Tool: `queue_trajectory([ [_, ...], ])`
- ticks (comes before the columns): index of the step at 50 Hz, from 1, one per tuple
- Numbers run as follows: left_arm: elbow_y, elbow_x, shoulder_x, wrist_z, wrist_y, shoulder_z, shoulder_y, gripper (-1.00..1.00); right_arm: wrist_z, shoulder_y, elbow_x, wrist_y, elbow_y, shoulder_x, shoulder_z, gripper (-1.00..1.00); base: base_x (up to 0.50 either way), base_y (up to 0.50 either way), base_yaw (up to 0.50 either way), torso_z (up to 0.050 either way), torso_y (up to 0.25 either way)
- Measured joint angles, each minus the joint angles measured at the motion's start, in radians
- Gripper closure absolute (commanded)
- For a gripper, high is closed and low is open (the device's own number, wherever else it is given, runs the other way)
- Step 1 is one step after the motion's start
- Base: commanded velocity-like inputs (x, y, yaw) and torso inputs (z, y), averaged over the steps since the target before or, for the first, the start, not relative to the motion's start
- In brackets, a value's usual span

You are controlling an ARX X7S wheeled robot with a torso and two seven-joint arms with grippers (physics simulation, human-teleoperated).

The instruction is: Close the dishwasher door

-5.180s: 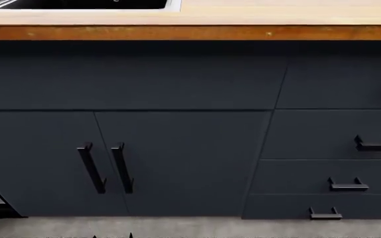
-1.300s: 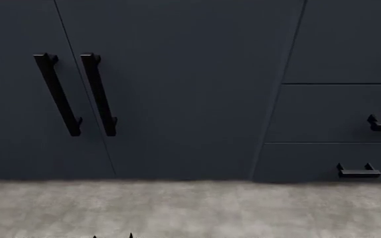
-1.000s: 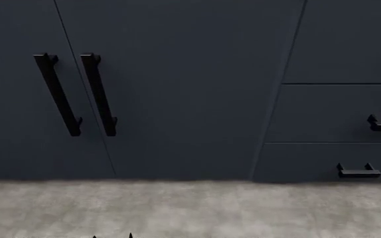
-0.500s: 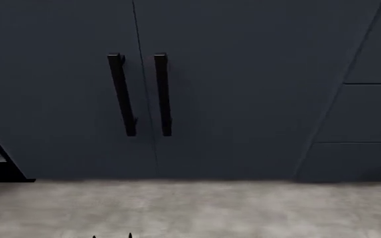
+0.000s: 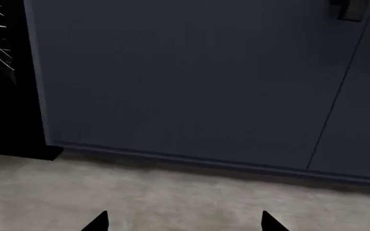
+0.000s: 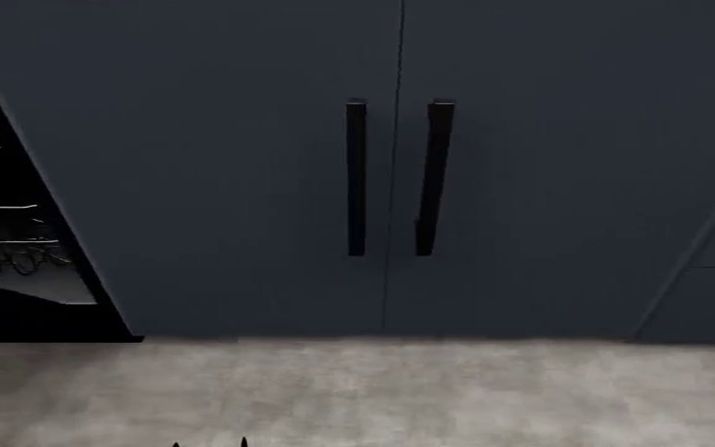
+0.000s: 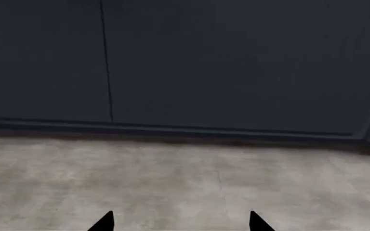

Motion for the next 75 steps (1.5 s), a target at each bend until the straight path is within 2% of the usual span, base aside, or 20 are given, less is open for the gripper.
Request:
queue_trajectory([
  [75, 0.003, -0.003, 0.000, 0.002, 0.000, 0.001, 0.001, -1.00, 0.012, -0.001, 0.000, 0.000, 0.000, 0.000, -0.012, -1.00, 0.00, 0.50, 0.00, 0.000, 0.000],
])
